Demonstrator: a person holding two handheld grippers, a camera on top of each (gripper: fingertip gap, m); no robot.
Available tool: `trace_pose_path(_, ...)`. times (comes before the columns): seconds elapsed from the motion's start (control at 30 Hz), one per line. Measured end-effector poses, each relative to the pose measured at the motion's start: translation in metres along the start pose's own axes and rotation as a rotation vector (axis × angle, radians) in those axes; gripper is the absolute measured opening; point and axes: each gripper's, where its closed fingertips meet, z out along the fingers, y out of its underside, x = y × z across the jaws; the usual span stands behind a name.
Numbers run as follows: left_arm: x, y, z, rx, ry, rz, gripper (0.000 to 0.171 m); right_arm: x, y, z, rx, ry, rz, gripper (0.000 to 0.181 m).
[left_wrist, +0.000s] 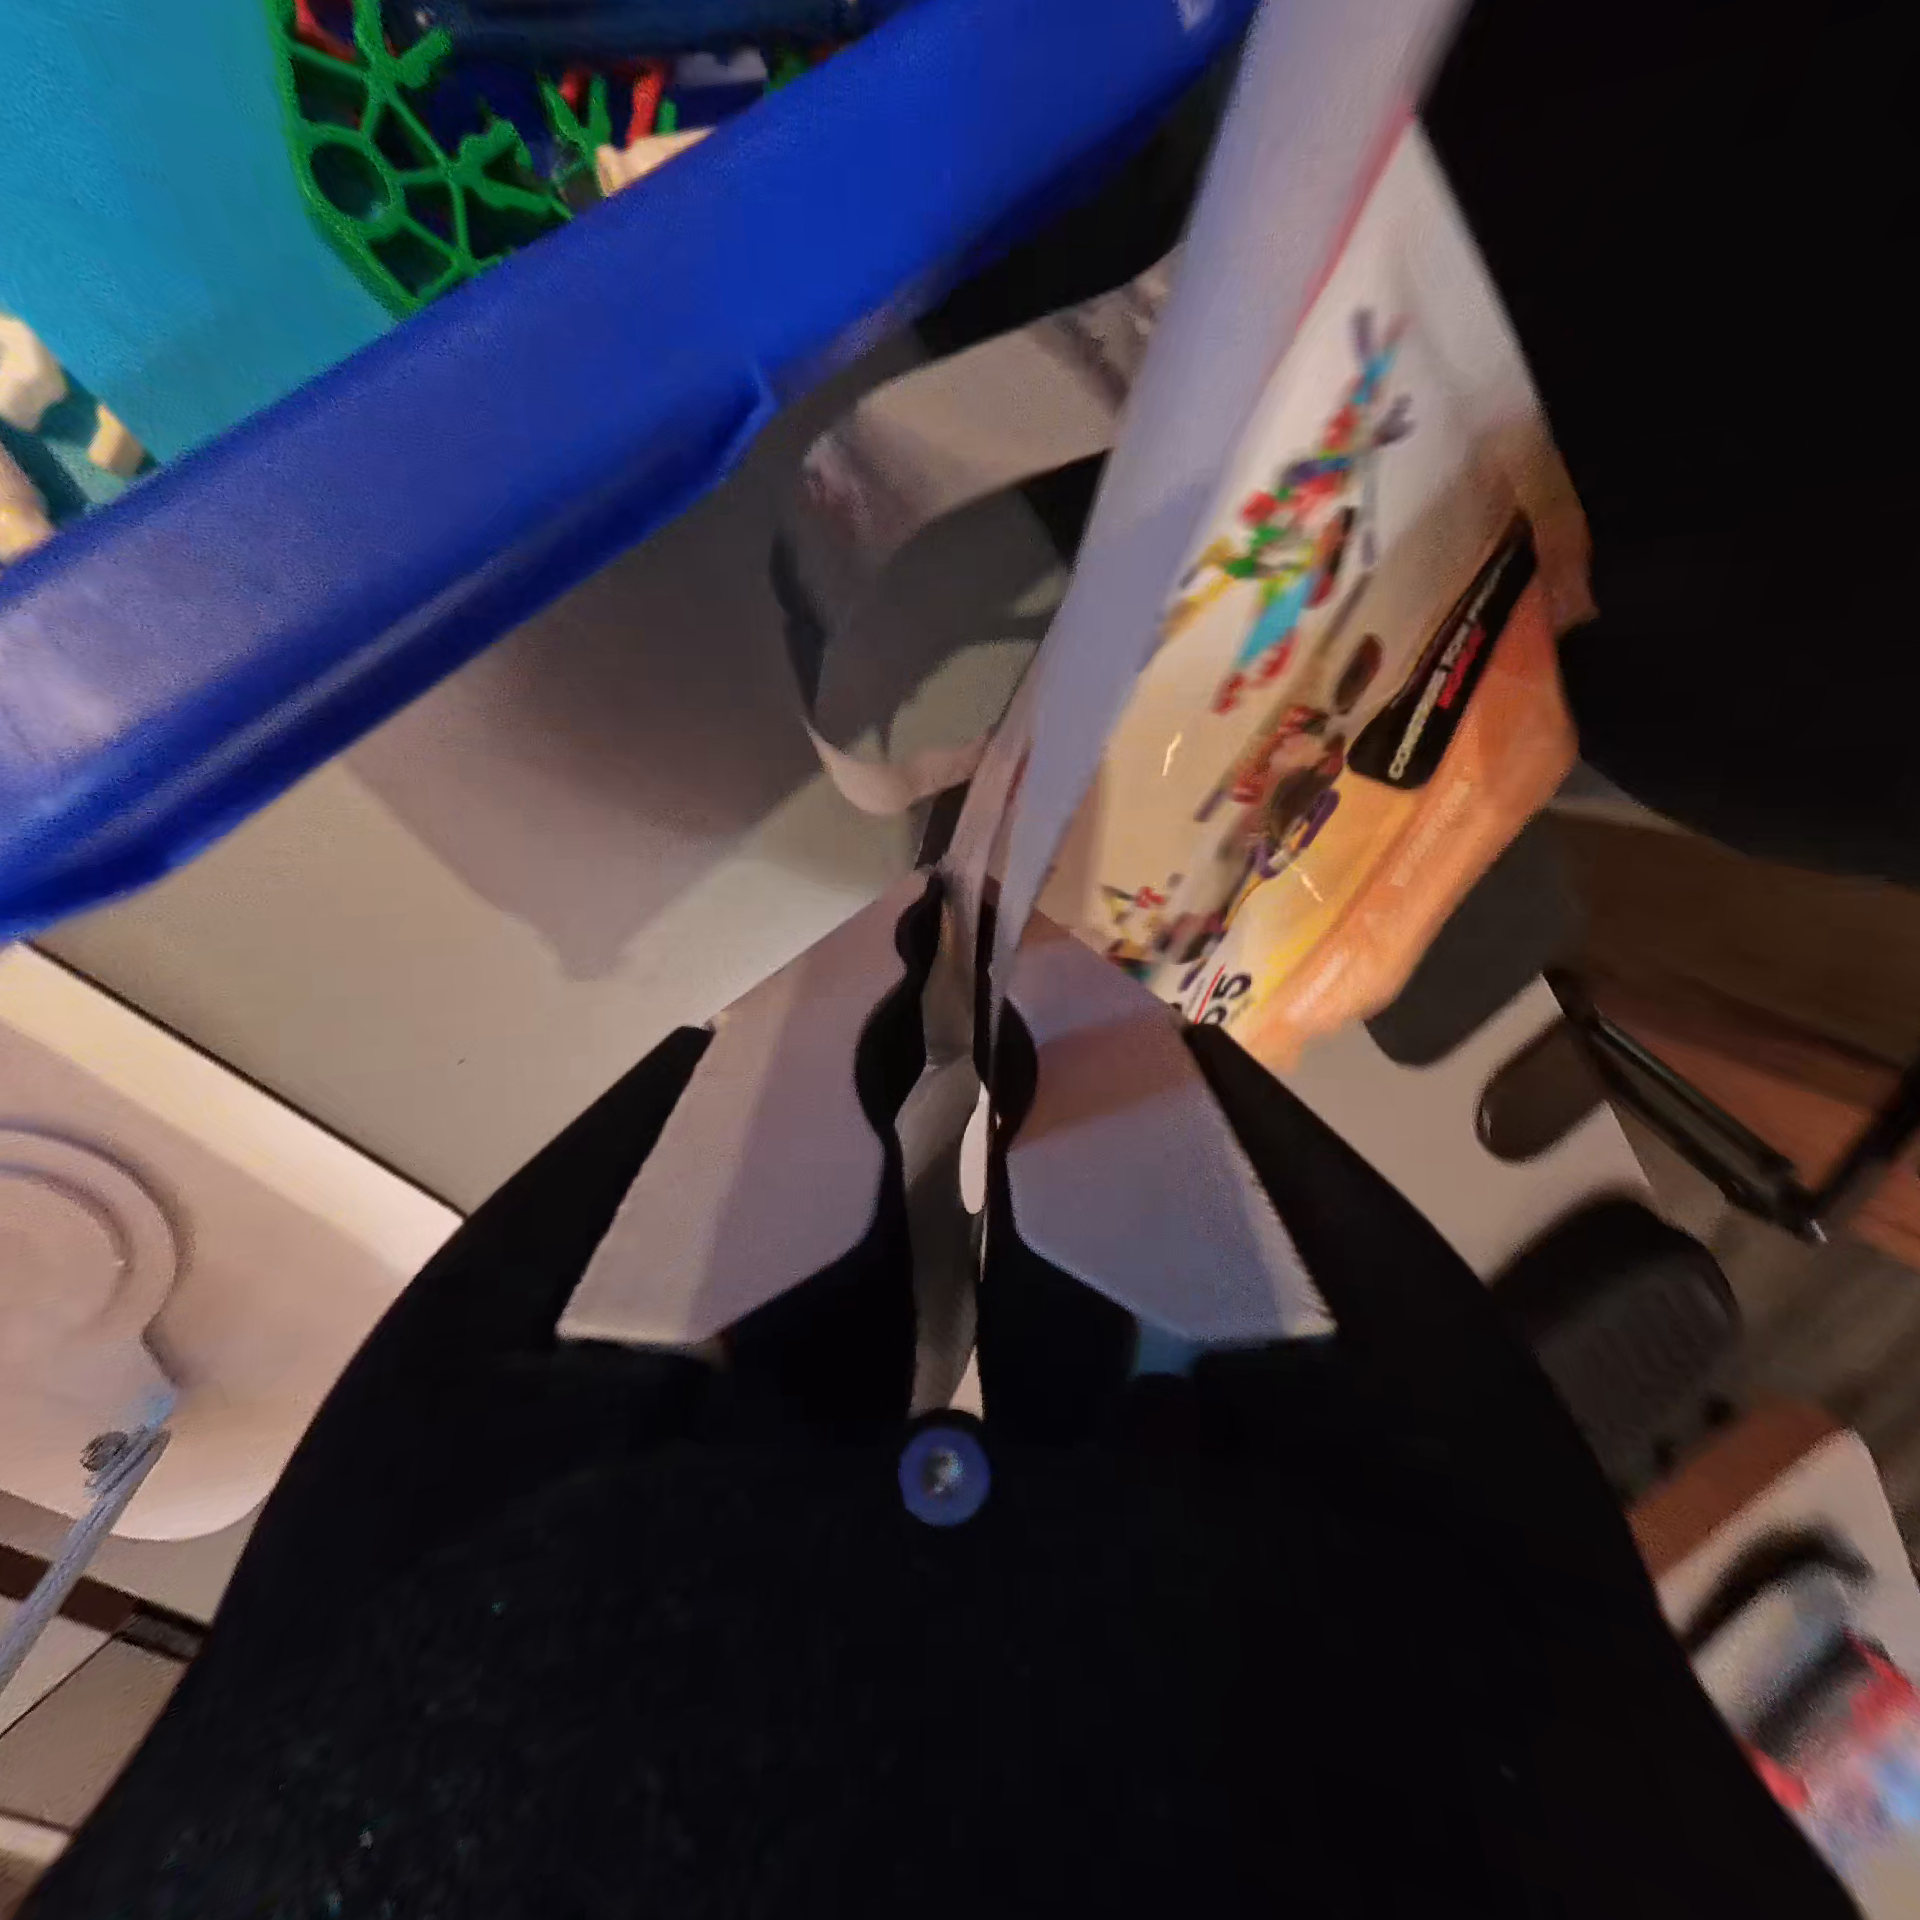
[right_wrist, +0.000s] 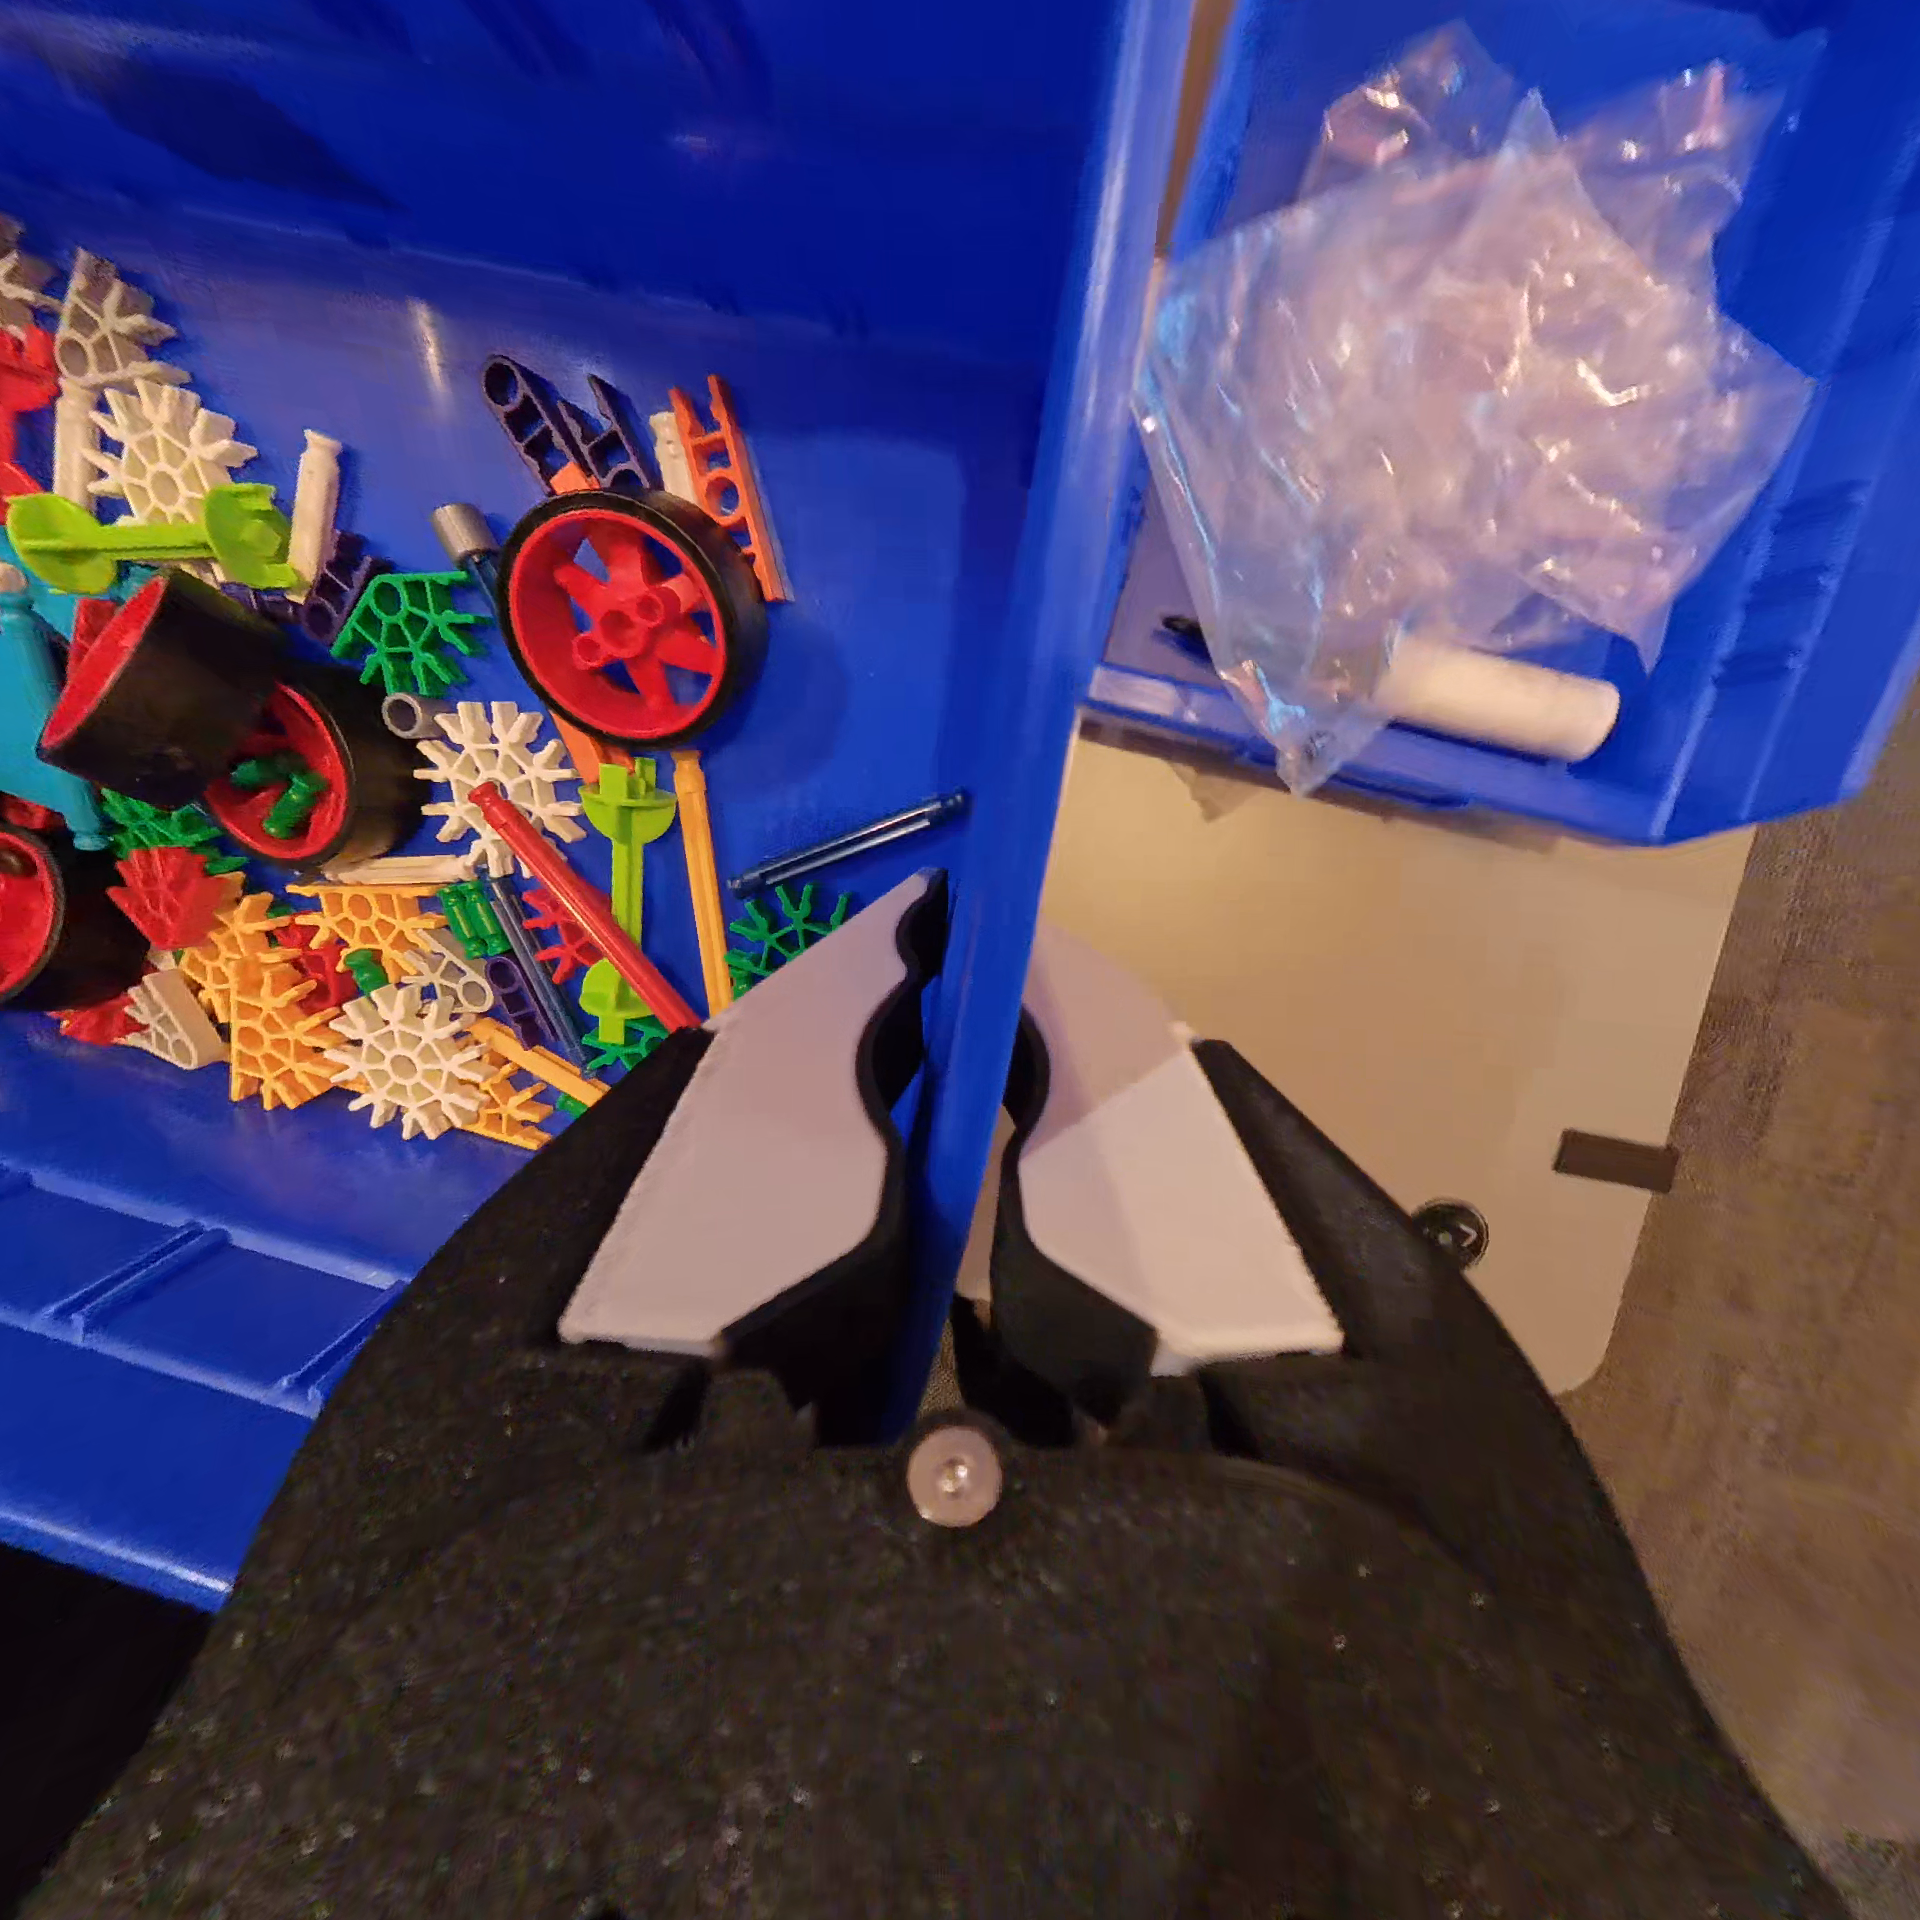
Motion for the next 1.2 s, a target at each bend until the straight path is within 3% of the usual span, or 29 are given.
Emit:
trace_pose_path(0.07,-0.011,-0.012,0.006,0.067,-0.133,-0.013,0.0,0.005,0.007,0.002,0.004,-0.002,0.022,0.0)
trace_pose_path(0.13,-0.003,-0.024,0.012,0.136,-0.139,-0.068,0.0,0.005,0.011,0.004,0.013,-0.017,0.044,0.0)
trace_pose_path(0.23,-0.009,-0.021,0.024,0.111,-0.239,-0.065,0.0,0.003,0.014,0.011,0.021,-0.04,0.079,0.0)
trace_pose_path(0.47,-0.005,-0.034,0.036,0.197,-0.255,-0.099,0.0,-0.01,0.023,0.032,0.014,-0.051,0.096,0.0)
trace_pose_path(0.67,-0.002,-0.027,0.04,0.203,-0.235,-0.151,0.0,-0.013,0.032,0.05,0.01,-0.024,0.097,0.0)
trace_pose_path(0.87,-0.005,-0.017,0.06,0.17,-0.24,-0.165,0.003,-0.007,0.038,0.062,0.0,0.07,0.044,0.0)
trace_pose_path(1.2,-0.001,-0.007,0.079,0.106,-0.245,-0.22,0.006,-0.007,0.055,0.09,-0.013,0.095,0.073,0.0)
